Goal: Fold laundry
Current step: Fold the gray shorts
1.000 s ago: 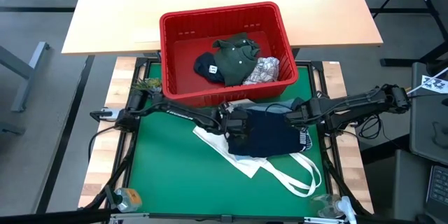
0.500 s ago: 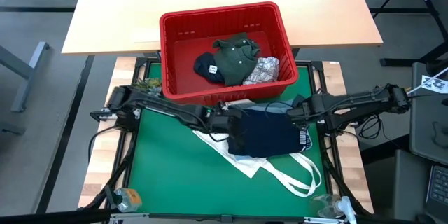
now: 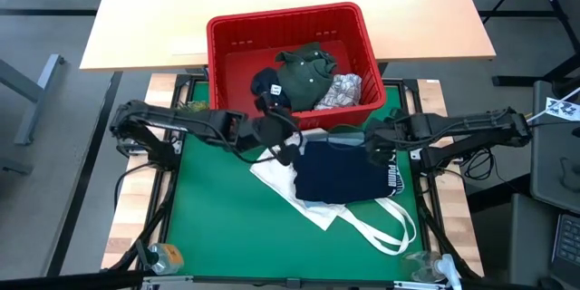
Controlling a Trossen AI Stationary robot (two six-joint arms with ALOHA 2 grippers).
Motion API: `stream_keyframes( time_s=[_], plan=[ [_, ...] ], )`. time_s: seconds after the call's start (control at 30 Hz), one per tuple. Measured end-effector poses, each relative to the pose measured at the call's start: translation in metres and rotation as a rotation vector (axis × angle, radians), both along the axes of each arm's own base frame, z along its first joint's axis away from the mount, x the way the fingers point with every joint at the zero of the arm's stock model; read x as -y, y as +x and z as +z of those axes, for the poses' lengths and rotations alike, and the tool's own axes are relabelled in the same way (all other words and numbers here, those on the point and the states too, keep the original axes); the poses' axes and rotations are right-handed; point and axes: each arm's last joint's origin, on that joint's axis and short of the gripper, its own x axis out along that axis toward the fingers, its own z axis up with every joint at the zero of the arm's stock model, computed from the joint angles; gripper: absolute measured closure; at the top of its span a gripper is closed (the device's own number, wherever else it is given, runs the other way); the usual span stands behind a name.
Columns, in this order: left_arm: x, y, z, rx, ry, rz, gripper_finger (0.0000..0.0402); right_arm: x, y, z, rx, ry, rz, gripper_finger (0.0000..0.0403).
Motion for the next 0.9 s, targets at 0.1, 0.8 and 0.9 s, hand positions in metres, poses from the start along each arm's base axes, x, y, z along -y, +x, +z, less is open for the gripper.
stream_keyframes(
  time_s=[0.1,0.8,0.9],
  plan=[
    [-0.008,0.000,0.001,-0.029,0.044,0.007,0.0352,-0.001,0.007,0.002,0.065,-0.001,0.030,0.0194],
    [-0.119,-0.011,-0.001,-0.069,0.042,0.285,0.0215,-0.002,0.031,0.012,0.334,0.015,0.034,0.0194],
    [-0.136,-0.016,-0.001,-0.070,0.027,0.321,0.0215,-0.002,0.031,0.012,0.333,0.011,0.035,0.0194]
  ],
)
